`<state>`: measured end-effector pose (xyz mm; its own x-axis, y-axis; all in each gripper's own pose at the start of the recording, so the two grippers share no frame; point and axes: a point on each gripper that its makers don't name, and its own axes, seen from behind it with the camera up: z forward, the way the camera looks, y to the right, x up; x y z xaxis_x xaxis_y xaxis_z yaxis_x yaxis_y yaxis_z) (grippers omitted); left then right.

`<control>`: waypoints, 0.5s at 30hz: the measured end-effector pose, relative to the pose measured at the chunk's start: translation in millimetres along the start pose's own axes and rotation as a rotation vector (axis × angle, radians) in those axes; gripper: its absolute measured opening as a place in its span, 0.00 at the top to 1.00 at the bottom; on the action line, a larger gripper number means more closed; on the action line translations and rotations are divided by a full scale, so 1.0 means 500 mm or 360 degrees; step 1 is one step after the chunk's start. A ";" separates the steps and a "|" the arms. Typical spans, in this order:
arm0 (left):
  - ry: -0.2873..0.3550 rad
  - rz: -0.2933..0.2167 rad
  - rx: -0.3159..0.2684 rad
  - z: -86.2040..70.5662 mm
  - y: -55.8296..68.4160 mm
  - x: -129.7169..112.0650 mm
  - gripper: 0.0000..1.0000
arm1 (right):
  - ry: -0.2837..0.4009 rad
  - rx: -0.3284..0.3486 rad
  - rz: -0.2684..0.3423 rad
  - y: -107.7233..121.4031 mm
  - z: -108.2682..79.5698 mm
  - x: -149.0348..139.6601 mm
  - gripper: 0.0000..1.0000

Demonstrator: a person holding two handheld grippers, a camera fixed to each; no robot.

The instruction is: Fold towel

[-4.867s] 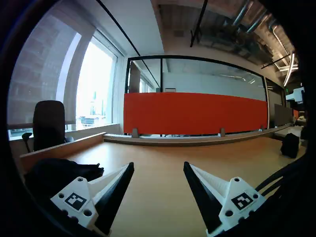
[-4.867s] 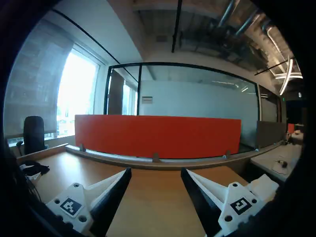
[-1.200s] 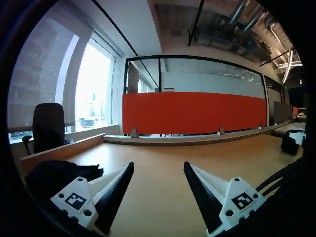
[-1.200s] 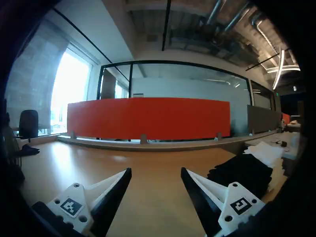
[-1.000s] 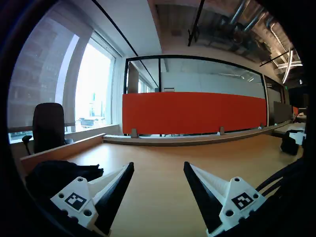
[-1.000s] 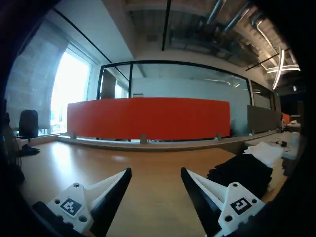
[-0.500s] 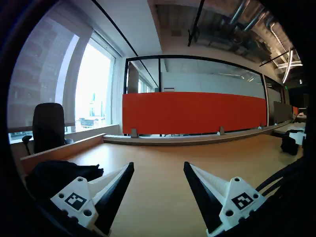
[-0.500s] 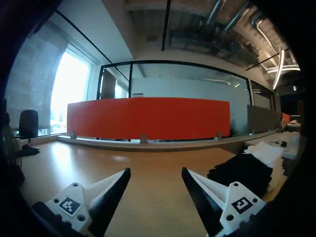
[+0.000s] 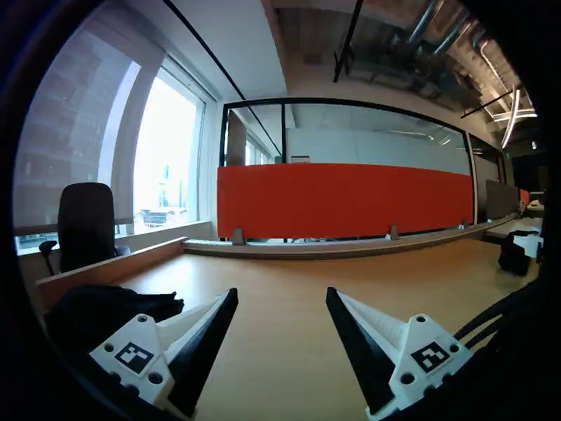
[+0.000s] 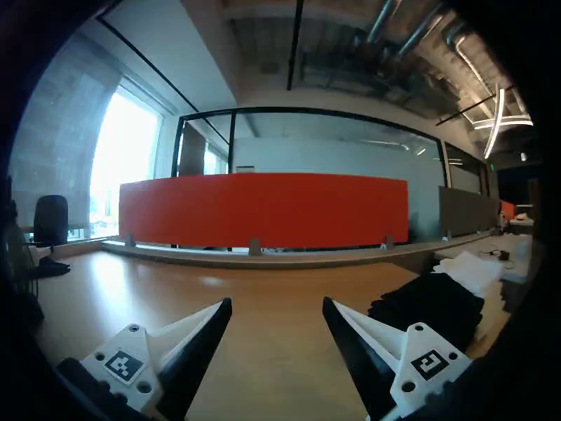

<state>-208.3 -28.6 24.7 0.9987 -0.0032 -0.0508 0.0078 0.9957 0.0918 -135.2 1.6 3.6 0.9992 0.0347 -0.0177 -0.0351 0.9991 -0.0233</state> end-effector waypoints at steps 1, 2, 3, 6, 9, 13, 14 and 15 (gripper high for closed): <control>0.0000 0.0000 0.0000 0.000 0.000 0.000 0.07 | 0.0000 0.0000 0.0000 0.000 0.000 0.000 0.00; 0.0000 0.0000 0.0000 0.000 0.000 -0.001 0.07 | 0.0000 0.0000 0.0000 0.000 0.000 0.000 0.00; 0.0000 0.0000 0.0000 0.001 0.000 -0.001 0.07 | 0.0000 0.0000 0.0000 0.000 0.000 -0.001 0.00; 0.0001 0.0000 0.0000 0.001 0.001 -0.003 0.07 | 0.0000 0.0000 0.0000 0.002 0.000 -0.001 0.00; 0.0001 0.0000 0.0000 0.001 0.001 -0.004 0.07 | 0.0000 0.0000 0.0000 0.002 0.000 0.000 0.00; 0.0001 -0.0001 0.0000 0.002 0.001 -0.005 0.07 | 0.0000 0.0000 0.0000 0.002 0.000 0.000 0.00; 0.0001 -0.0001 0.0000 0.002 0.000 -0.005 0.07 | 0.0000 0.0000 0.0000 0.002 0.000 0.001 0.00; 0.0001 -0.0001 0.0000 0.002 0.000 -0.005 0.07 | 0.0000 0.0000 0.0000 0.002 0.001 0.001 0.00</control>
<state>-211.0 -28.5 25.7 0.9987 -0.0038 -0.0516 0.0085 0.9957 0.0917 -134.9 2.5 3.9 0.9992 0.0346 -0.0176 -0.0350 0.9991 -0.0233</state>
